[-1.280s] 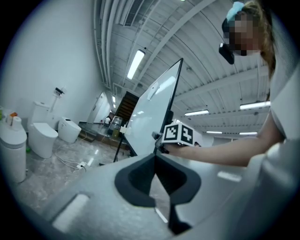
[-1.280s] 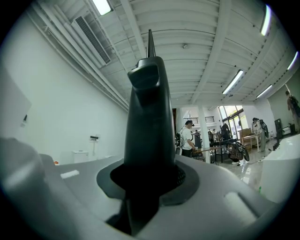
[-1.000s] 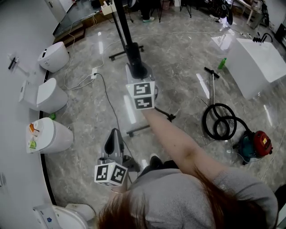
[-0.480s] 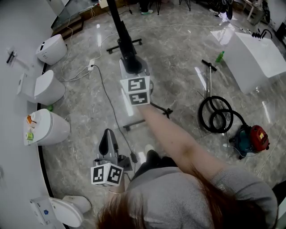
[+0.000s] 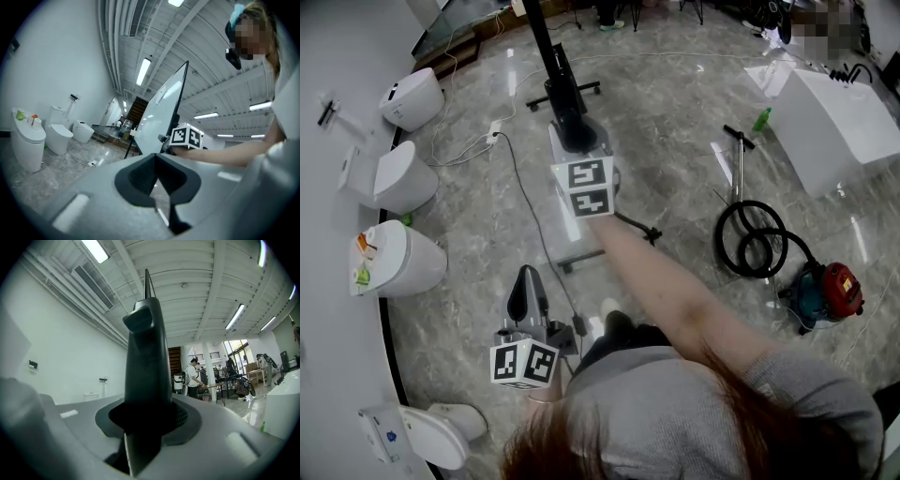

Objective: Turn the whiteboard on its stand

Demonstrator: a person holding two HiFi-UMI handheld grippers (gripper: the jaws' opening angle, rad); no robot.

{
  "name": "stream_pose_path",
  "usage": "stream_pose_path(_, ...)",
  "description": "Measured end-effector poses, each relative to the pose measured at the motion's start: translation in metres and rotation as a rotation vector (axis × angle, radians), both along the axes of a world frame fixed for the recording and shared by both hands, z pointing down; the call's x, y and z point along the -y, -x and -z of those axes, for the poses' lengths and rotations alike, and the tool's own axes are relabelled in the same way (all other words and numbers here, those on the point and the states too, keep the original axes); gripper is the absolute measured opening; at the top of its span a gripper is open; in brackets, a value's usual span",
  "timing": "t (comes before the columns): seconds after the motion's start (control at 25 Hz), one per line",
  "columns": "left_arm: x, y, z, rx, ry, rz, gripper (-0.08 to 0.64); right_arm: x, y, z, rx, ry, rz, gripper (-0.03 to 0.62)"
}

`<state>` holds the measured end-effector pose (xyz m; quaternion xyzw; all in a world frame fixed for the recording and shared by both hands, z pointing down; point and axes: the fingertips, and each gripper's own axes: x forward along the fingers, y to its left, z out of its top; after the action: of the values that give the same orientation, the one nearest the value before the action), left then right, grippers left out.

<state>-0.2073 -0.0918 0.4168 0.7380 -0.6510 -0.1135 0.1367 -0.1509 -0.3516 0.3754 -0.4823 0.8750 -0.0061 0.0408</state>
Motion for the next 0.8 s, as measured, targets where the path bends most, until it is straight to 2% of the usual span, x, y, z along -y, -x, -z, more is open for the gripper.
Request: stream_pose_path(0.8, -0.027, -0.023, 0.002, -0.009, -0.016, -0.016, -0.005, -0.041, -0.008, -0.001, -0.005, -0.004, 0.0, 0.141)
